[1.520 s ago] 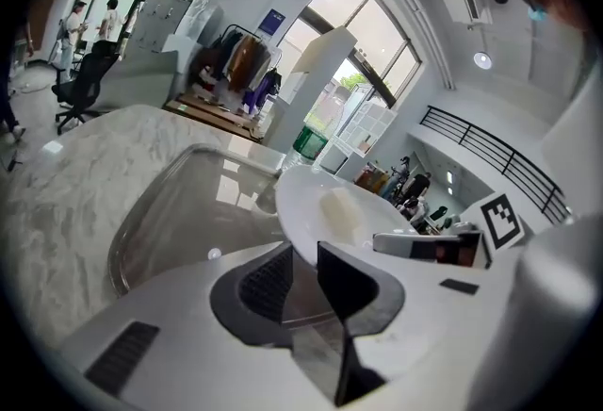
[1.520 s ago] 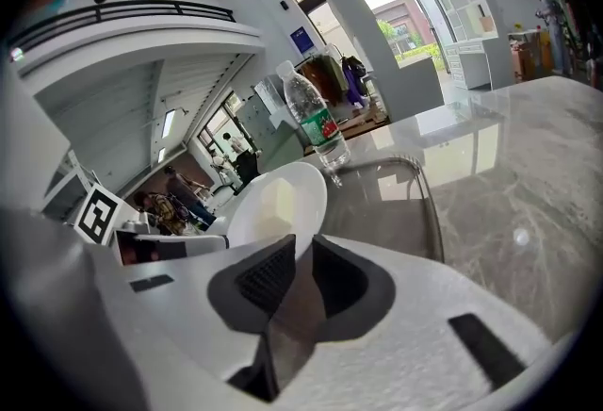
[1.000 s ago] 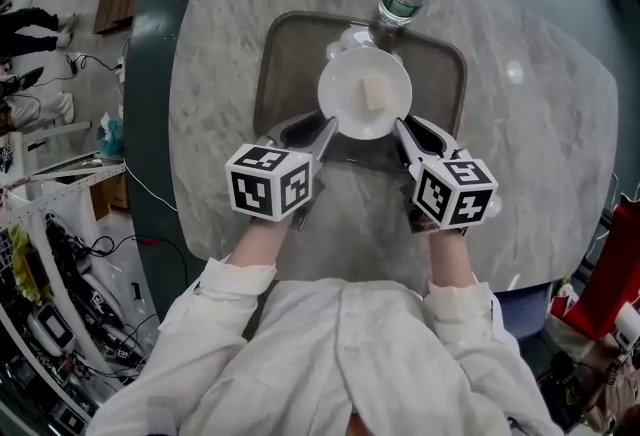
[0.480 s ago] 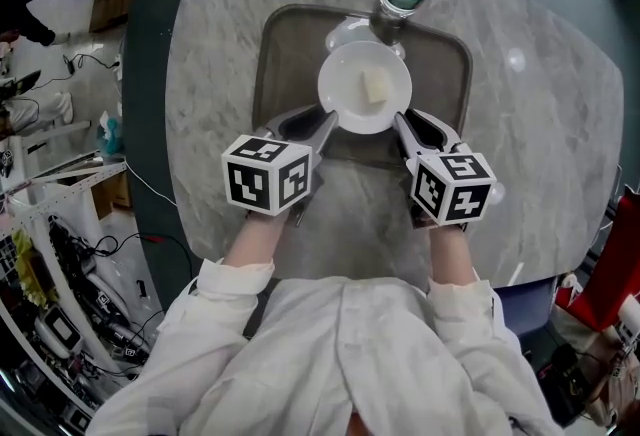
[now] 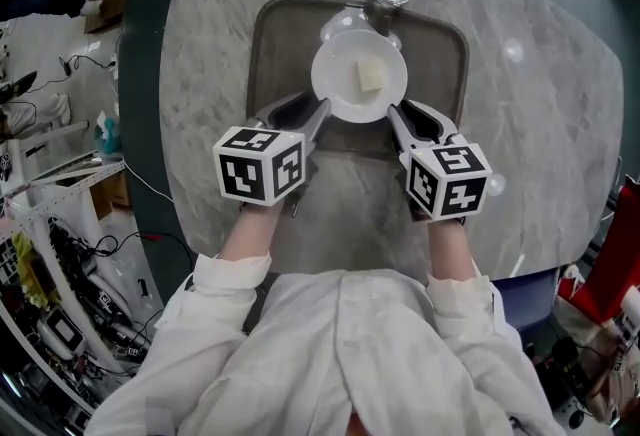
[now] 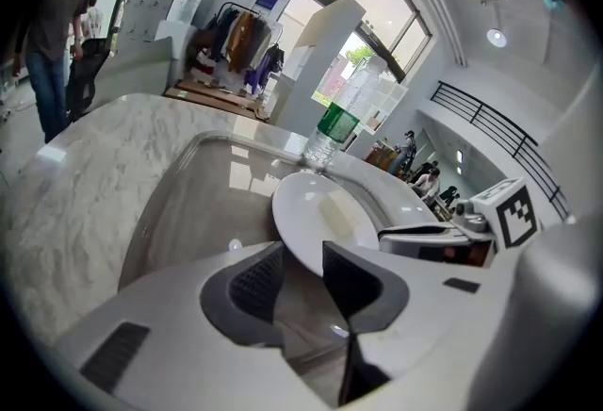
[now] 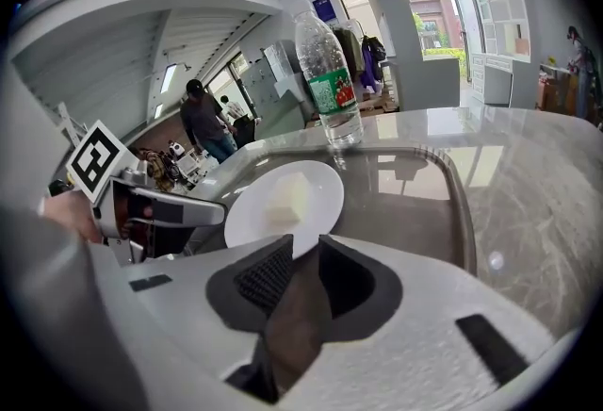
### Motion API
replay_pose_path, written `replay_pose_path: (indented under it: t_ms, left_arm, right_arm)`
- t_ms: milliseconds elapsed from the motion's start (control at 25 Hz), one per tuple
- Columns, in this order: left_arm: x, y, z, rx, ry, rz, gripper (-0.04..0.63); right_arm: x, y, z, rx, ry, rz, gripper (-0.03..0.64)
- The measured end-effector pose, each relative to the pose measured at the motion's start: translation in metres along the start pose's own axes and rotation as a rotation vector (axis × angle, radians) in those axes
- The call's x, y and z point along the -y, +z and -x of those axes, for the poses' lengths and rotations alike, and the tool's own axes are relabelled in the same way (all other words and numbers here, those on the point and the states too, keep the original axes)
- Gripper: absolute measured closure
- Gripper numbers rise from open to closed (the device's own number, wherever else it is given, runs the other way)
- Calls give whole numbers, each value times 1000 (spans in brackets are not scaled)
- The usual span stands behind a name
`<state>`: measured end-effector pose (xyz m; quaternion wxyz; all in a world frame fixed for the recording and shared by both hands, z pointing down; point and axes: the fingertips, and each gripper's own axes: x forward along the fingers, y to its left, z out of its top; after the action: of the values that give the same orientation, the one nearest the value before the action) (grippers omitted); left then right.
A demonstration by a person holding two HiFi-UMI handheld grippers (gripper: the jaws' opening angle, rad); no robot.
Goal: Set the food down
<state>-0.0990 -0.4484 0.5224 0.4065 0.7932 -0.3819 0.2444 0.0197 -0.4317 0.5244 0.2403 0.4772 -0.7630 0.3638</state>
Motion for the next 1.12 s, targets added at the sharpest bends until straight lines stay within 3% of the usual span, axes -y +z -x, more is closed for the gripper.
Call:
replay_pose_path:
  t_ms: [320,680,1120]
  left_arm:
    - [11,0,18,54,0,1,476]
    - [60,-11,55,172,-25,-38,495]
    - [174,-32,107,416,-198,-168,552]
  right_arm:
    - [-8,3,25,61,30,34,568]
    - [-16,5,93,215,69,89,591]
    - [-30,-35,191,335,154,110,609]
